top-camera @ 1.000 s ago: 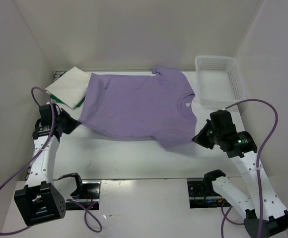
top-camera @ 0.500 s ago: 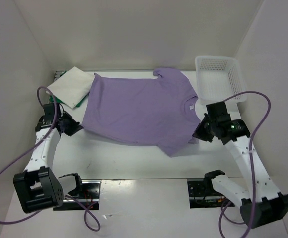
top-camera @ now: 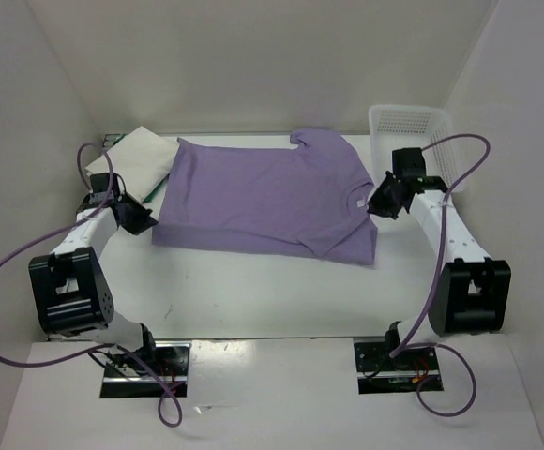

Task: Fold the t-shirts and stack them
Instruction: Grap the side of the flattened tshirt closest away from the robot with both arms, then fold the flattened tshirt in 1/3 of the way

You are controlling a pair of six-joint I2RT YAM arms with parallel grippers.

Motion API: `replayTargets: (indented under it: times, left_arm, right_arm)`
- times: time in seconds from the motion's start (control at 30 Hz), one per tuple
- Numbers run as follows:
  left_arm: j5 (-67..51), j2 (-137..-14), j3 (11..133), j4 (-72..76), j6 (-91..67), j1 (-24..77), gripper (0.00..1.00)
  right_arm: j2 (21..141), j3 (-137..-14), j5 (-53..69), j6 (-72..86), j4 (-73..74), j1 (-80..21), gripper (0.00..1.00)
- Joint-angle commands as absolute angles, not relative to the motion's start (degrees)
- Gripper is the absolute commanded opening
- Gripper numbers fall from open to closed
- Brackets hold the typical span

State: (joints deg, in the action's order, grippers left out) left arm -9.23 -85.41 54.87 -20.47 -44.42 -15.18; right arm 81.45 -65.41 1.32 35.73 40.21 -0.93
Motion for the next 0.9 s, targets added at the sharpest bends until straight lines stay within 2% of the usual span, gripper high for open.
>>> replayTargets:
  times: [0.0,0.47,0.87]
  left_arm:
    - [-9.1,-88.6,58.5,-16.8,-45.4,-14.7,0.0]
    - [-6.9,-101.3,66.1,-12.0,-48.3,-12.2,0.0]
    - [-5.9,-104.3,65.2,-5.5,-51.6,-11.7,0.0]
  right_arm:
    - [85.5,-73.2,-0.1,34.0,33.2,-0.2,0.0]
    - [105.4,-90.2,-2.3,32.3,30.2,-0.2,0.0]
    - [112.5,-96.1,-5.8,31.8,29.6,-0.2,0.0]
